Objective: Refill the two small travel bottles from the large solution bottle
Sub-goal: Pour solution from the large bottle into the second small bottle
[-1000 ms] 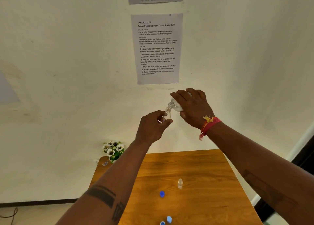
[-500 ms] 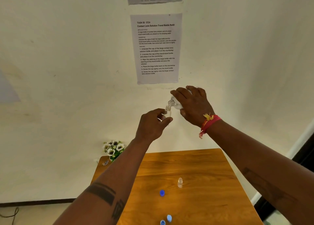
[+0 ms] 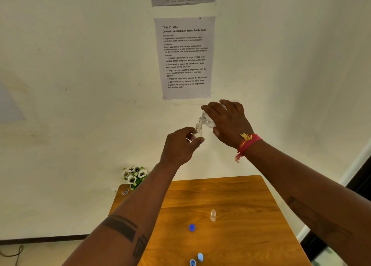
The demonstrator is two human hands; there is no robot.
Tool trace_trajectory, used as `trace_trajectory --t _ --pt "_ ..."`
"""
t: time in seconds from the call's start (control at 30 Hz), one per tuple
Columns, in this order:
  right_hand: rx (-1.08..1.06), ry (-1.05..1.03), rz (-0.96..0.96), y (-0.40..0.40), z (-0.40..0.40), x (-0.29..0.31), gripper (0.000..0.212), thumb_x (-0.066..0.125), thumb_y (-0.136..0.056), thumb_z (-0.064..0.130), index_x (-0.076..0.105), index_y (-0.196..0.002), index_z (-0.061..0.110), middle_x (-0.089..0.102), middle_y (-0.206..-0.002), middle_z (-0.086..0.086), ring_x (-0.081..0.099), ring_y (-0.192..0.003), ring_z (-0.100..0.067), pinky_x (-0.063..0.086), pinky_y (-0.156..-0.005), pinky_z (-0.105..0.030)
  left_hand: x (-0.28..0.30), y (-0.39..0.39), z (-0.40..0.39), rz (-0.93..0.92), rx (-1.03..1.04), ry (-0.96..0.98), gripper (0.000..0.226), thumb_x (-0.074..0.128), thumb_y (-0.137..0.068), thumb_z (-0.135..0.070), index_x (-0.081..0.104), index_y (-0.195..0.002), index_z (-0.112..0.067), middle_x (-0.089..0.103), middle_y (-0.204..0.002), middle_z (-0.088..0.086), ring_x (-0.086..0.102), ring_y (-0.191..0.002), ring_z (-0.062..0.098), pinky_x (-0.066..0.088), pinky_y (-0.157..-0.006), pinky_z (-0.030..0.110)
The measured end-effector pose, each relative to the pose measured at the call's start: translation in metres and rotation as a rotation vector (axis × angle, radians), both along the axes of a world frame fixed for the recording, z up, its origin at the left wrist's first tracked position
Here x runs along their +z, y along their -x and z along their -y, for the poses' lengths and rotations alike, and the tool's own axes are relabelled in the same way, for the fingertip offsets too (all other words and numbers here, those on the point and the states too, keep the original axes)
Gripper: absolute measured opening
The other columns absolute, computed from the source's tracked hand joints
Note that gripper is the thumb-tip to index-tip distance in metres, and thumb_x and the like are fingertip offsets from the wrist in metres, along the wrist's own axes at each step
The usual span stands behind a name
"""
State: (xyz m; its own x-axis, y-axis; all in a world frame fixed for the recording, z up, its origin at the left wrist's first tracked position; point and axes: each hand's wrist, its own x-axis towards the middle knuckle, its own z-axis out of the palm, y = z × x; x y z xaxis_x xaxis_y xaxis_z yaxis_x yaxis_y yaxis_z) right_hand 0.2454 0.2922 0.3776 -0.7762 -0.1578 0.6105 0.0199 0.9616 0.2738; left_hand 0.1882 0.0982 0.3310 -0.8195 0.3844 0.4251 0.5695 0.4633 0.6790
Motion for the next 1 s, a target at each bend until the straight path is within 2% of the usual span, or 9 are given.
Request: trace_trajectory --t 0.23,0.47,0.7,1.0 --pt "-0.008 -0.006 -0.009 0.0002 0.0016 0.0025 0.074 0.066 -0.071 0.016 0.046 -0.142 0.025 0.055 -0.134 0.004 0.05 -0.125 -0.035 0.037 -0.098 -0.048 0.0014 -0.0006 0.0013 0.007 -0.006 -0.018 0.032 0.077 -0.086 -0.045 0.072 -0.112 -0.027 0.065 -0.078 -0.021 0.06 -0.074 -0.011 0.042 -0.065 0.004" --pt "-0.014 -0.011 -0.005 0.0017 0.0019 0.0041 0.074 0.064 -0.072 0.016 0.045 -0.142 0.025 0.054 -0.136 0.003 0.049 -0.126 -0.036 0.037 -0.099 -0.048 0.0041 0.0006 0.0018 -0.001 0.004 -0.003 0.036 0.076 -0.086 -0.049 0.071 -0.115 -0.028 0.066 -0.082 -0.019 0.062 -0.074 -0.005 0.041 -0.065 0.005" --pt "-0.017 -0.012 -0.005 0.0023 0.0032 0.0038 0.073 0.064 -0.073 0.017 0.045 -0.142 0.025 0.053 -0.137 0.003 0.049 -0.126 -0.035 0.037 -0.099 -0.048 0.0034 0.0017 0.002 -0.006 0.004 0.001 0.039 0.075 -0.087 -0.049 0.07 -0.118 -0.027 0.065 -0.084 -0.02 0.063 -0.076 -0.002 0.047 -0.07 0.013" --pt "-0.017 -0.025 -0.005 0.0033 0.0026 0.0019 0.073 0.066 -0.072 0.018 0.045 -0.143 0.024 0.054 -0.136 0.003 0.049 -0.125 -0.035 0.037 -0.098 -0.048 0.0032 0.0022 0.0019 -0.018 0.004 0.011 0.038 0.074 -0.088 -0.049 0.07 -0.118 -0.027 0.064 -0.086 -0.019 0.06 -0.075 -0.002 0.044 -0.069 0.012"
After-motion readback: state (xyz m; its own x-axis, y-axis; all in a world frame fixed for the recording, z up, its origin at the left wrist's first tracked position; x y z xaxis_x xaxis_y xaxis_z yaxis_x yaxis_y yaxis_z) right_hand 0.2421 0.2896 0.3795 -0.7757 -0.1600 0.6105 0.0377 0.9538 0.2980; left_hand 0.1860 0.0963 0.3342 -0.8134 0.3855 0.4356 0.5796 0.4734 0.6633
